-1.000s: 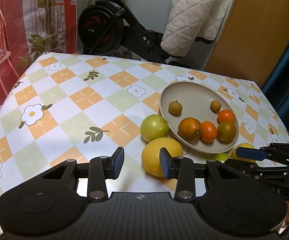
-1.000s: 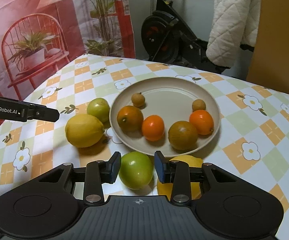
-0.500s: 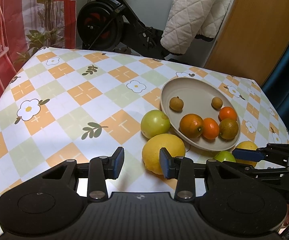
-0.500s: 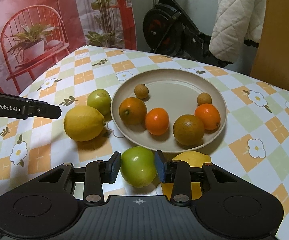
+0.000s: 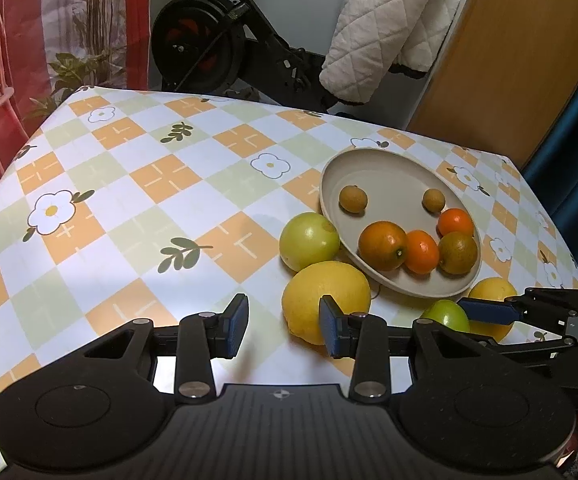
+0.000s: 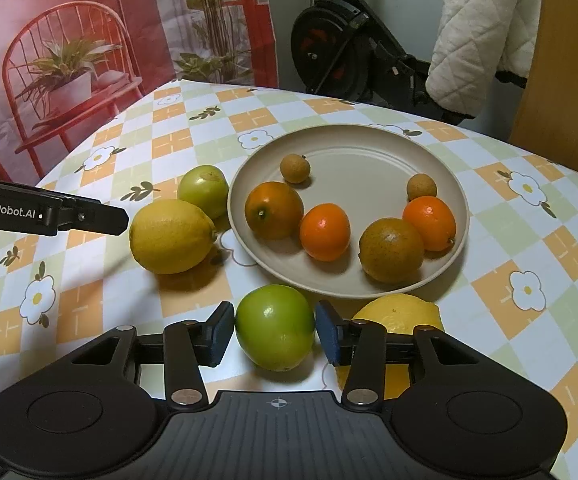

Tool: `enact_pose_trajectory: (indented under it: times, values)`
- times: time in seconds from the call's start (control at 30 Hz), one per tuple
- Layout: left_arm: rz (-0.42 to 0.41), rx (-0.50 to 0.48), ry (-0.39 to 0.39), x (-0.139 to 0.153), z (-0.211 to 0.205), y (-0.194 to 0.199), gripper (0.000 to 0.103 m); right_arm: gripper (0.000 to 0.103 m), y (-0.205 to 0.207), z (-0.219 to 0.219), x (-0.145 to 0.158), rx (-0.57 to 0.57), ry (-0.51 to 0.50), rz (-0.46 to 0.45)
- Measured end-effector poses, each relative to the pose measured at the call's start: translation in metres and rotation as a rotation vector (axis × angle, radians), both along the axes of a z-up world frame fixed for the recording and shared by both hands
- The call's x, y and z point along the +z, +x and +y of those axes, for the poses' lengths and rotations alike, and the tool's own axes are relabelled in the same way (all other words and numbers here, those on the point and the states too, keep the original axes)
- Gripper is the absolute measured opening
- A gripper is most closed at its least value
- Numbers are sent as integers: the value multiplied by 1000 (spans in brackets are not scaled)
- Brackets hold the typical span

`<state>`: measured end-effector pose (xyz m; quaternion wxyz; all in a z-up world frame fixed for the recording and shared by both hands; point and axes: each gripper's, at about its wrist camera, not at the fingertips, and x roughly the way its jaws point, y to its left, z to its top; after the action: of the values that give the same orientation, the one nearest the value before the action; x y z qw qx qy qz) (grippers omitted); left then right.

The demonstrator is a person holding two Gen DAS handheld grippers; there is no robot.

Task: Organize fruits
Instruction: 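Withdraw both tools and move toward the green limes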

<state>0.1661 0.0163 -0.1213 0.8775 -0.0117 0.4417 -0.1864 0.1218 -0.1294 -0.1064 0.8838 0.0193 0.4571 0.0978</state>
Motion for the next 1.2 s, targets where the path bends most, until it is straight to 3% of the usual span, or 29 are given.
enact_pose_trajectory:
  times: [0.83,1.2]
  values:
    - [9,-15,-31,-5,-5,6,42,43,4,7,-7,28,-43,29]
    - [10,-40,-35,-4,-17,31,42,43,2,4,-7,38,-26,27]
